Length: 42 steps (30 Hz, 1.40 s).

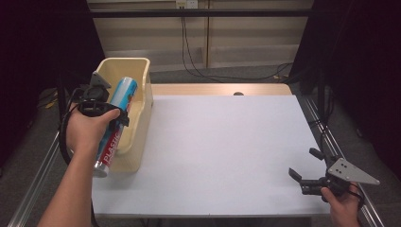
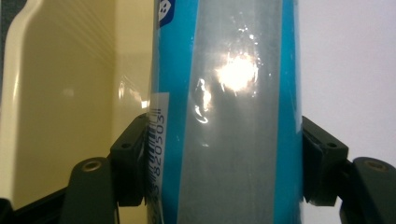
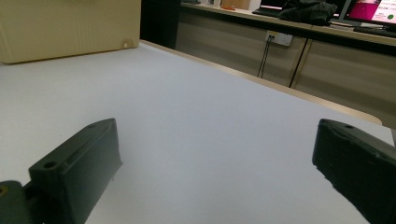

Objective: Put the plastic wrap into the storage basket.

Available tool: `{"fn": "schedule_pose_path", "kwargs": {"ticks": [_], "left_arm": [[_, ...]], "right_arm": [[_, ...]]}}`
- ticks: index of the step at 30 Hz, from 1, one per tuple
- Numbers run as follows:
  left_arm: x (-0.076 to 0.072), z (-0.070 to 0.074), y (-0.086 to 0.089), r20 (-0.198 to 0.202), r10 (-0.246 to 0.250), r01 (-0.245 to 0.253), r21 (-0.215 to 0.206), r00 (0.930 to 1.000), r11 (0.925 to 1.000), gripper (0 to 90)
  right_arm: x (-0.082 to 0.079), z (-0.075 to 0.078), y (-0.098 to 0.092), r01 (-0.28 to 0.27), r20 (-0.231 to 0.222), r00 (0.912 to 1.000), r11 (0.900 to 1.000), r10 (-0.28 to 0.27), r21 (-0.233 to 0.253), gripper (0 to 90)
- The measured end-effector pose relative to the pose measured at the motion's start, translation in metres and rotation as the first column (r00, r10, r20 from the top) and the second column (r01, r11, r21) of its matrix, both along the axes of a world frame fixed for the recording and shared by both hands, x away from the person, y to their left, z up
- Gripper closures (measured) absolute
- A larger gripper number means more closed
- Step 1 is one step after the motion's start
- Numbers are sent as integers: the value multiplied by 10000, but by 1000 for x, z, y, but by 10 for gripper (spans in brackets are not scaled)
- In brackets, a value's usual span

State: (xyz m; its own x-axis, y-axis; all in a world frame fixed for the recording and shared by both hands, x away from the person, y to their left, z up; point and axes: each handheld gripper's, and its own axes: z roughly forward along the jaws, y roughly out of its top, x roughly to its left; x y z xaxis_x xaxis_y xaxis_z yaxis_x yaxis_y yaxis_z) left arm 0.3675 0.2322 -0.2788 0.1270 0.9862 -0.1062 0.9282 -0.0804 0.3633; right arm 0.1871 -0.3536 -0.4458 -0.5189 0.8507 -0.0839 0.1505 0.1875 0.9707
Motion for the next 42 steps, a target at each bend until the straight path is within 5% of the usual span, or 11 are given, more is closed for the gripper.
{"fn": "schedule_pose_path", "kwargs": {"ticks": [34, 36, 38, 40, 42], "left_arm": [[9, -12, 5, -927, 387, -396, -83, 9949, 9992, 317], [10, -7, 3, -806, 408, -413, -51, 9959, 9991, 301], [8, 11, 3, 69, 623, -619, -467, 9980, 9970, 335], [7, 30, -3, 192, 343, -336, -370, 9992, 9988, 341], [6, 36, -11, -228, -86, 76, -444, 9997, 9990, 322]], "right_arm": [[0, 0, 1, -51, -8, 10000, 9999, 51, -100, 4], [-1, 0, 0, -21, 23, 10000, 10000, 21, -59, 4], [-1, 1, 0, -4, 12, 10000, 10000, 5, -46, 4], [-1, 0, 0, 0, 1, 10000, 10000, 0, -52, 4], [0, 0, 0, -4, 28, 10000, 10000, 5, -62, 4]]}}
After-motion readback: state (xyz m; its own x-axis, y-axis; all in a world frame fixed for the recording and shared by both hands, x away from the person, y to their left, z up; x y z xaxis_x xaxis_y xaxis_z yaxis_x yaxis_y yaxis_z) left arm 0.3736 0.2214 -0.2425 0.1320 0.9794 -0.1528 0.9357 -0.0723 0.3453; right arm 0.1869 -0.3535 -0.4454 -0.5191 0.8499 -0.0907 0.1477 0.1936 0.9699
